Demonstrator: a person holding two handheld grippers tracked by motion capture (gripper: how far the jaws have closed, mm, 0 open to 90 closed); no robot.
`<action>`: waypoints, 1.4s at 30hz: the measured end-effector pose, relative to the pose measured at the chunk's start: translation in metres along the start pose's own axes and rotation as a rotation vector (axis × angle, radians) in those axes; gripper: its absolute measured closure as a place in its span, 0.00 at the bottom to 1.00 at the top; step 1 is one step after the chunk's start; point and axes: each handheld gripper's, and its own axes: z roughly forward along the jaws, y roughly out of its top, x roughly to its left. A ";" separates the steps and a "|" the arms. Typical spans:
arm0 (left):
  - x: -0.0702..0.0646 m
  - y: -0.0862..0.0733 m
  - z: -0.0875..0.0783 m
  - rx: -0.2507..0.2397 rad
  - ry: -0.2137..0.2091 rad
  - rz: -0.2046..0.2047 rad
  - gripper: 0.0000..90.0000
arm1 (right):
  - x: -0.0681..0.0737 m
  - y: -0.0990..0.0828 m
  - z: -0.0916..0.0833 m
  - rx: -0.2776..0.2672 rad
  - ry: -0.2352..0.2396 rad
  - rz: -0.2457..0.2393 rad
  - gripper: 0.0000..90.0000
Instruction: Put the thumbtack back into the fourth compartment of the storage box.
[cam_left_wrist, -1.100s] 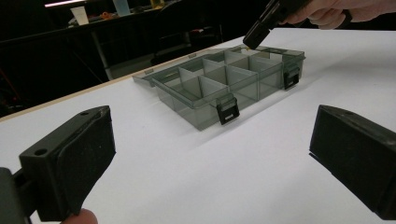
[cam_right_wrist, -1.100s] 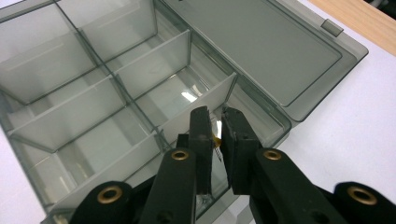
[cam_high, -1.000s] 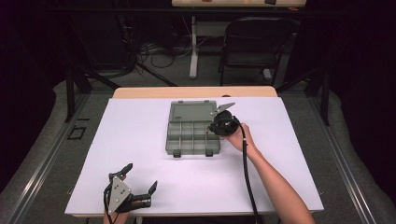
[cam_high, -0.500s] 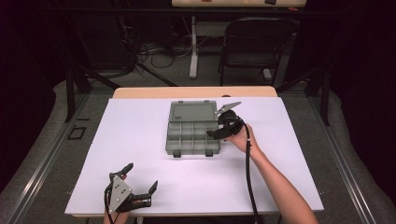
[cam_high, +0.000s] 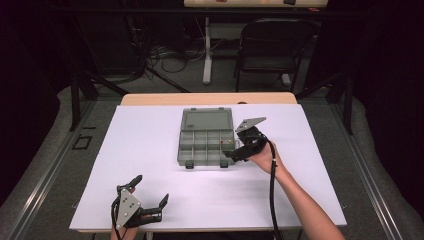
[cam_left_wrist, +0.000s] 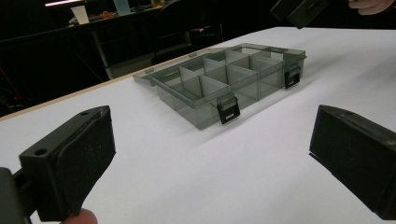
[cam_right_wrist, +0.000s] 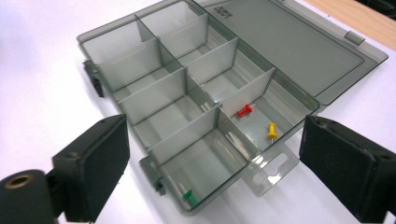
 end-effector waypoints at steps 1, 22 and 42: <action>0.000 0.000 0.000 0.001 -0.001 0.001 0.00 | 0.001 -0.001 -0.002 -0.003 0.001 -0.004 0.08; 0.001 0.000 -0.001 0.001 0.003 -0.004 0.00 | 0.032 -0.034 -0.040 -0.036 -0.025 -0.049 0.00; 0.000 -0.001 -0.001 0.003 0.001 -0.002 0.00 | 0.057 -0.085 -0.061 -0.109 -0.063 -0.067 0.00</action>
